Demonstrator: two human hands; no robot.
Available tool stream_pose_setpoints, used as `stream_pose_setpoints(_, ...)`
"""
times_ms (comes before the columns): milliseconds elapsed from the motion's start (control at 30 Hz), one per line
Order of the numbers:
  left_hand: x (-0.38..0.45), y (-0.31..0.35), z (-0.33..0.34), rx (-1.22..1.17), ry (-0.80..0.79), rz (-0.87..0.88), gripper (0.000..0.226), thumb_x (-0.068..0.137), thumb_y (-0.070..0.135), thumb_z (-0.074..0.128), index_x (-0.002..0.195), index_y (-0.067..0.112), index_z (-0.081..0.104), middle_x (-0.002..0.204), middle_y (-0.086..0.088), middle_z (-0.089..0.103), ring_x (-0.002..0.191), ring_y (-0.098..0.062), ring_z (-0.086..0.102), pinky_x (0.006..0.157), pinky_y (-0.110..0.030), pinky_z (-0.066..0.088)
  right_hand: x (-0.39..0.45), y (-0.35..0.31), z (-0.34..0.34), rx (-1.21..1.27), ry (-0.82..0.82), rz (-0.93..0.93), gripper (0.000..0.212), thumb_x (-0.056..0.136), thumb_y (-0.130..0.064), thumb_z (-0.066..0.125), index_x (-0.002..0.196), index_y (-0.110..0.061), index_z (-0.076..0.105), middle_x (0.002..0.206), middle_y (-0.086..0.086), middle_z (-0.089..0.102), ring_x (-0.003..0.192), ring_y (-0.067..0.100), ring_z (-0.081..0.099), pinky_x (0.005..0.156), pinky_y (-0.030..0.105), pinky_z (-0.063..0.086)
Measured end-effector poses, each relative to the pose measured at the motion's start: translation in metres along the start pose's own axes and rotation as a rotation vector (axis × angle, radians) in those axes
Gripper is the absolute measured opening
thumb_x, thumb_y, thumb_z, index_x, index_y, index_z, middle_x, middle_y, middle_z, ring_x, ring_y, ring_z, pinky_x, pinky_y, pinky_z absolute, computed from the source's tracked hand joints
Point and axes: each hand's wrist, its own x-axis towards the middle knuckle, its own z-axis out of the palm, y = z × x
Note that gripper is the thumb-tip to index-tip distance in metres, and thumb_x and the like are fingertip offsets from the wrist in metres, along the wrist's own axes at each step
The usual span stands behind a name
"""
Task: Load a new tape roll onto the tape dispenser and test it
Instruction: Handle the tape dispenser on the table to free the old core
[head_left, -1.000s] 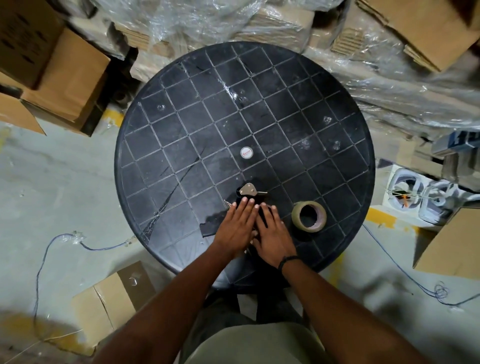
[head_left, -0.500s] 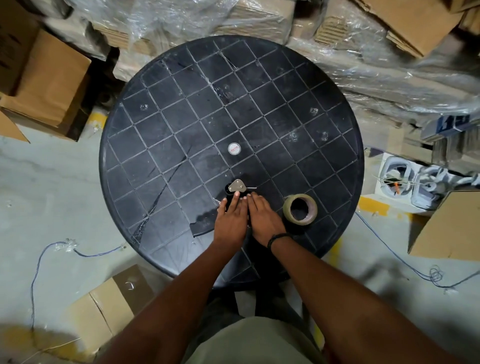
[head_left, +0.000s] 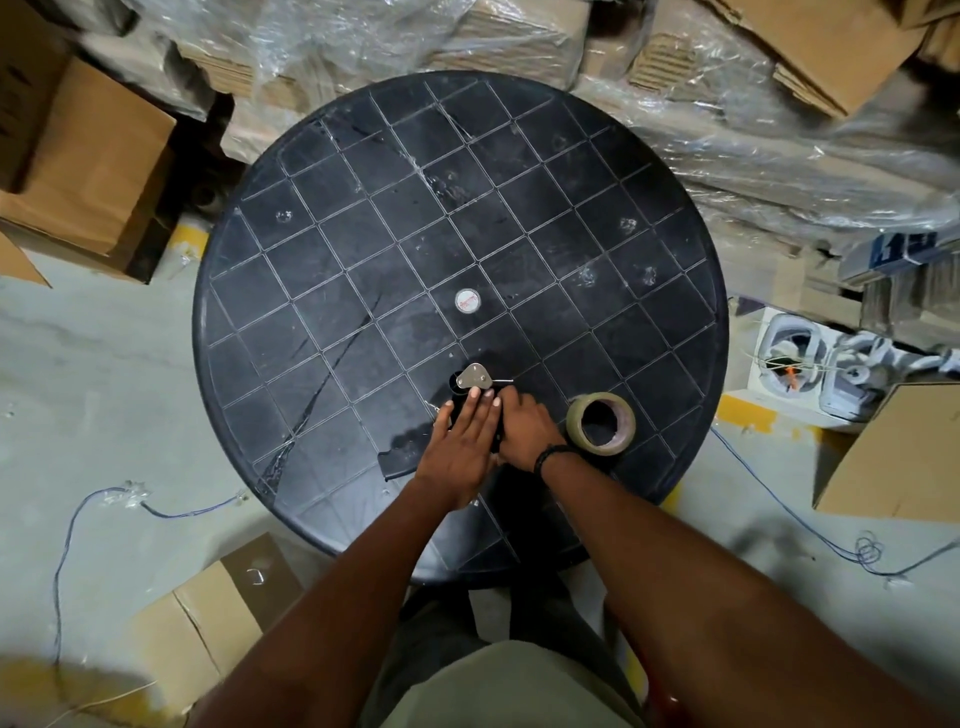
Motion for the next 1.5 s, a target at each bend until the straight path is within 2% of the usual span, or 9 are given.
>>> stream_pose_setpoints(367, 0.0, -0.007, 0.001, -0.074, -0.027, 0.069, 0.078, 0.102, 0.043, 0.041, 0.159, 0.006, 0.004, 0.168, -0.008, 0.004, 0.153, -0.026, -0.014, 0.123, -0.054, -0.001, 0.014, -0.001, -0.013, -0.069, -0.114, 0.106, 0.069, 0.081, -0.036, 0.064, 0.138, -0.011, 0.036, 0.143, 0.019, 0.042, 0.136, 0.039, 0.038, 0.108, 0.055, 0.039)
stream_pose_setpoints(667, 0.003, -0.006, -0.008, -0.279, -0.007, 0.038, 0.076, 0.1, 0.034, 0.051, 0.159, 0.012, 0.01, 0.168, -0.002, 0.008, 0.153, -0.016, -0.016, 0.123, -0.052, -0.002, -0.006, -0.007, -0.011, -0.137, 0.038, 0.009, 0.061, 0.076, -0.026, 0.075, 0.128, -0.015, 0.045, 0.132, 0.016, 0.05, 0.123, 0.038, 0.046, 0.094, 0.05, 0.046)
stream_pose_setpoints(800, 0.007, -0.001, -0.008, -0.395, 0.175, -0.068, 0.053, 0.099, 0.023, 0.056, 0.149, 0.014, 0.042, 0.157, -0.004, 0.041, 0.153, -0.019, 0.019, 0.123, -0.049, 0.011, -0.032, -0.001, 0.013, 0.1, 0.192, 0.113, 0.065, 0.09, -0.025, 0.063, 0.147, -0.018, 0.033, 0.14, 0.017, 0.042, 0.121, 0.04, 0.051, 0.097, 0.047, 0.048)
stream_pose_setpoints(867, 0.01, 0.003, -0.009, -0.349, 0.281, -0.149, 0.045, 0.089, 0.01, 0.066, 0.133, 0.014, 0.061, 0.139, -0.008, 0.061, 0.137, -0.025, 0.047, 0.115, -0.047, 0.031, -0.039, 0.0, 0.026, 0.357, 0.201, 0.313, 0.074, 0.094, -0.028, 0.062, 0.155, -0.014, 0.022, 0.144, 0.022, 0.042, 0.123, 0.043, 0.054, 0.101, 0.044, 0.047)
stream_pose_setpoints(967, 0.014, 0.013, -0.016, -0.175, 0.259, -0.139, 0.046, 0.077, 0.015, 0.076, 0.122, 0.016, 0.066, 0.115, -0.003, 0.073, 0.106, -0.027, 0.058, 0.092, -0.041, 0.042, -0.035, -0.004, 0.036, 0.654, 0.188, 0.495, 0.081, 0.091, -0.028, 0.069, 0.155, -0.01, 0.022, 0.146, 0.024, 0.045, 0.128, 0.041, 0.054, 0.104, 0.041, 0.046)
stream_pose_setpoints(1067, 0.022, 0.015, -0.022, -0.114, 0.217, -0.084, 0.055, 0.07, 0.015, 0.081, 0.123, 0.009, 0.065, 0.112, -0.01, 0.073, 0.097, -0.031, 0.065, 0.085, -0.042, 0.05, -0.026, -0.008, 0.039, 0.591, 0.218, 0.442, 0.071, 0.092, -0.02, 0.065, 0.152, -0.009, 0.029, 0.147, 0.021, 0.045, 0.129, 0.038, 0.053, 0.106, 0.043, 0.047)
stream_pose_setpoints(1167, 0.03, 0.011, -0.026, -0.199, 0.161, -0.137, 0.054, 0.075, 0.009, 0.076, 0.127, 0.009, 0.063, 0.113, -0.011, 0.072, 0.094, -0.033, 0.068, 0.073, -0.042, 0.057, -0.028, -0.008, 0.035, 0.16, 0.373, 0.153, 0.069, 0.097, -0.02, 0.053, 0.157, -0.01, 0.021, 0.162, 0.018, 0.025, 0.145, 0.037, 0.034, 0.114, 0.047, 0.04)
stream_pose_setpoints(1267, 0.036, 0.009, -0.026, -0.337, 0.075, -0.228, 0.036, 0.089, 0.014, 0.06, 0.125, 0.018, 0.06, 0.109, -0.007, 0.072, 0.097, -0.031, 0.068, 0.072, -0.042, 0.057, -0.029, -0.001, 0.033, -0.026, 0.287, -0.073, 0.074, 0.095, -0.008, 0.05, 0.159, -0.016, 0.014, 0.167, 0.013, 0.015, 0.153, 0.036, 0.018, 0.119, 0.049, 0.033)
stream_pose_setpoints(1500, 0.052, 0.021, -0.03, -0.513, -0.014, -0.451, 0.01, 0.091, 0.013, 0.056, 0.099, 0.01, 0.061, 0.095, -0.015, 0.071, 0.09, -0.037, 0.067, 0.068, -0.039, 0.047, -0.016, 0.009, 0.022, 0.182, 0.261, 0.02, 0.06, 0.097, -0.011, 0.049, 0.154, -0.014, 0.03, 0.15, 0.018, 0.042, 0.131, 0.038, 0.048, 0.108, 0.043, 0.042)
